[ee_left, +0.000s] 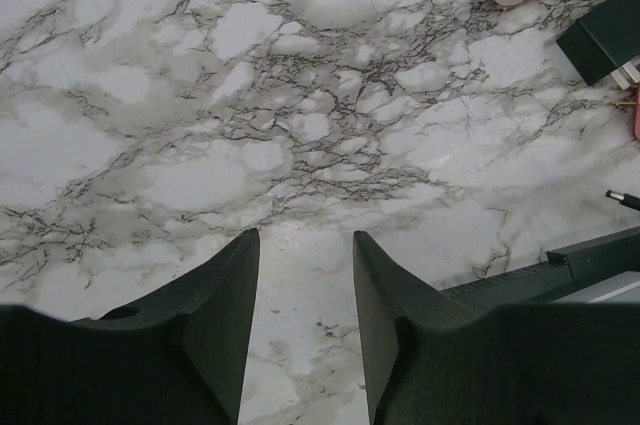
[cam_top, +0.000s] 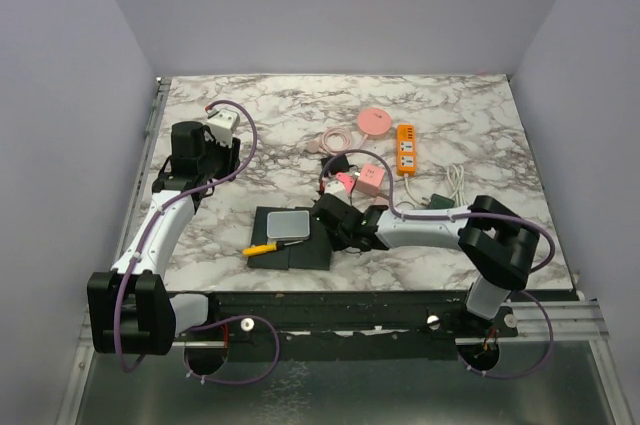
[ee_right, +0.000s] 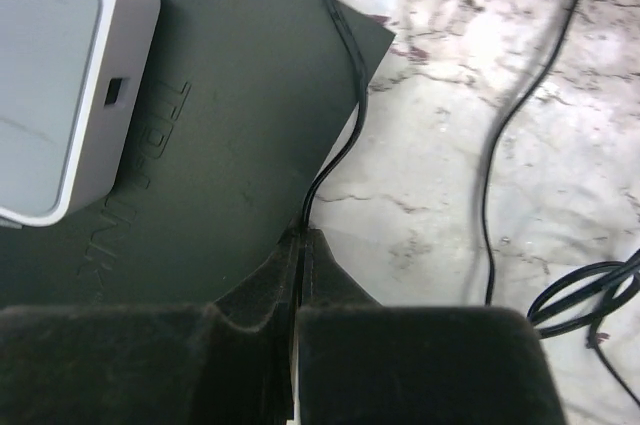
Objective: Insert the plug
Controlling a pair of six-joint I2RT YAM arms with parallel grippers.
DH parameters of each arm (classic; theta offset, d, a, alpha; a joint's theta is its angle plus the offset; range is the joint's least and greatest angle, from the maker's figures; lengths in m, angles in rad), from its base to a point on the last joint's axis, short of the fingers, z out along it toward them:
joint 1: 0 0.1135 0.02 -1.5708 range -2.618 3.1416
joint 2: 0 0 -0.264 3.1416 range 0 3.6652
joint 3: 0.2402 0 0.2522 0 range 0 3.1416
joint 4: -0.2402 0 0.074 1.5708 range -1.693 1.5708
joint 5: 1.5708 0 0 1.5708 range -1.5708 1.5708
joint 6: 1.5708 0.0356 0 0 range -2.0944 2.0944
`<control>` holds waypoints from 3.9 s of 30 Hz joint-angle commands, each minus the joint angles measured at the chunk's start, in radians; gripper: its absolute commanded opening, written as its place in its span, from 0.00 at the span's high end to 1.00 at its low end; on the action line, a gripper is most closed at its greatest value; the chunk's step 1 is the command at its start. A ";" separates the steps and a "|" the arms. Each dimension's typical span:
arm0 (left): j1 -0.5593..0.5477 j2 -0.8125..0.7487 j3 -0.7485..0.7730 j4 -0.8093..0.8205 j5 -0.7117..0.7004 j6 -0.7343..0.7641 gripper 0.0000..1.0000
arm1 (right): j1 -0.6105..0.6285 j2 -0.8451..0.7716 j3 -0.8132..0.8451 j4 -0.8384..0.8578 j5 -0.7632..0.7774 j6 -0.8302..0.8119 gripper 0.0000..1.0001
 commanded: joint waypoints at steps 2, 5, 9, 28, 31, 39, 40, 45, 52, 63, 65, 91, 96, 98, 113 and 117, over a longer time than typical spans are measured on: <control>0.002 0.002 0.019 -0.008 -0.010 0.017 0.57 | 0.056 0.075 0.064 0.031 -0.054 -0.004 0.99; 0.003 0.003 0.019 -0.010 -0.017 0.023 0.57 | 0.066 0.106 0.112 0.018 -0.058 -0.005 0.99; 0.002 -0.002 0.020 -0.017 -0.030 0.040 0.57 | 0.093 0.144 0.187 0.006 -0.073 -0.024 0.99; 0.005 0.033 0.037 -0.030 -0.146 0.076 0.57 | 0.109 0.462 0.575 0.007 -0.181 -0.121 0.99; 0.010 0.059 0.055 -0.030 -0.203 0.070 0.57 | 0.111 0.506 0.642 0.001 -0.206 -0.136 0.99; 0.068 0.110 0.089 -0.029 -0.274 0.042 0.60 | 0.132 0.618 0.797 0.005 -0.273 -0.168 1.00; 0.074 0.110 0.091 -0.029 -0.276 0.041 0.60 | 0.135 0.630 0.814 0.007 -0.282 -0.171 1.00; 0.095 0.102 0.086 -0.030 -0.281 0.051 0.60 | 0.157 0.680 0.894 0.012 -0.303 -0.196 0.99; 0.120 0.099 0.079 -0.033 -0.279 0.062 0.60 | 0.161 0.753 1.022 -0.004 -0.357 -0.208 0.99; 0.127 0.107 0.094 -0.055 -0.232 0.058 0.59 | 0.135 0.594 0.773 0.037 -0.241 -0.173 0.99; 0.127 0.115 0.096 -0.058 -0.205 0.050 0.58 | 0.107 0.505 0.625 0.073 -0.211 -0.125 0.99; -0.008 0.201 0.182 -0.088 -0.086 0.002 0.41 | -0.246 -0.356 -0.060 -0.164 0.076 0.062 0.42; -0.007 0.248 0.231 -0.092 -0.078 -0.021 0.37 | -0.376 -0.296 0.160 -0.199 0.014 -0.048 0.19; -0.007 0.261 0.244 -0.092 -0.076 -0.029 0.37 | -0.448 -0.221 0.238 -0.195 -0.011 -0.077 0.12; -0.018 0.302 0.289 -0.105 -0.065 -0.012 0.36 | -0.580 0.387 0.742 -0.229 -0.024 -0.057 0.25; -0.018 0.303 0.291 -0.105 -0.066 -0.004 0.37 | -0.580 0.446 0.775 -0.216 -0.052 -0.028 0.33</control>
